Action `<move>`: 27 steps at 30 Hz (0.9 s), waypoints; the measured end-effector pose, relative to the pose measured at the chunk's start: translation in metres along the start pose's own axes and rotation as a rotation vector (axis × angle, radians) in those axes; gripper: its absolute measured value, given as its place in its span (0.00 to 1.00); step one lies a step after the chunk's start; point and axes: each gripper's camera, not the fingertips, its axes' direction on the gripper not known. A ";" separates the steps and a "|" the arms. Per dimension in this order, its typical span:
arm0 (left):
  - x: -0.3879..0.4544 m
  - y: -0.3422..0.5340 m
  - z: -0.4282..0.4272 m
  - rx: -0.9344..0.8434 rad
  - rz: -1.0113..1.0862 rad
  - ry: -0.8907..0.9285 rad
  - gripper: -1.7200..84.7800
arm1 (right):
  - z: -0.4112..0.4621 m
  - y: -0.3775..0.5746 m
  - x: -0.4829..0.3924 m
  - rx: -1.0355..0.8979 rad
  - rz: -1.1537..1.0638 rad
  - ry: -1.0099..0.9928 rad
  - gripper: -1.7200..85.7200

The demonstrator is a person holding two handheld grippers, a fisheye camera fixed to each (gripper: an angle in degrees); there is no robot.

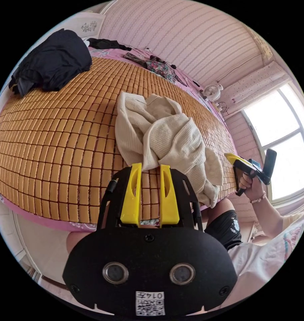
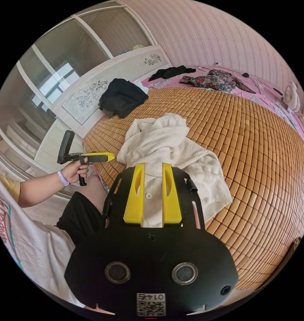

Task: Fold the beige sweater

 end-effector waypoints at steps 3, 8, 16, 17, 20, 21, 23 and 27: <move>0.012 -0.021 0.010 0.053 0.007 0.049 0.13 | 0.038 -0.029 -0.006 -0.018 -0.003 0.071 0.11; 0.002 -0.049 0.048 -0.062 -0.091 -0.025 0.12 | 0.079 -0.035 0.007 -0.167 0.064 0.057 0.06; -0.003 -0.047 0.021 -0.072 0.019 -0.008 0.05 | -0.045 -0.018 0.059 0.185 0.179 0.008 0.04; -0.006 -0.044 0.016 -0.067 0.021 -0.001 0.05 | -0.069 -0.013 0.071 0.258 0.216 -0.010 0.03; -0.019 -0.029 -0.004 -0.028 -0.004 0.085 0.05 | -0.088 -0.007 0.088 0.264 0.273 -0.059 0.05; -0.022 -0.024 -0.012 -0.010 -0.010 0.107 0.05 | -0.085 -0.006 0.089 0.244 0.280 -0.070 0.06; -0.023 -0.017 -0.021 -0.010 -0.017 0.104 0.04 | -0.060 -0.005 0.073 0.138 0.204 -0.099 0.09; -0.014 -0.006 -0.035 0.000 0.016 0.106 0.04 | -0.005 -0.003 0.029 -0.029 0.059 -0.051 0.15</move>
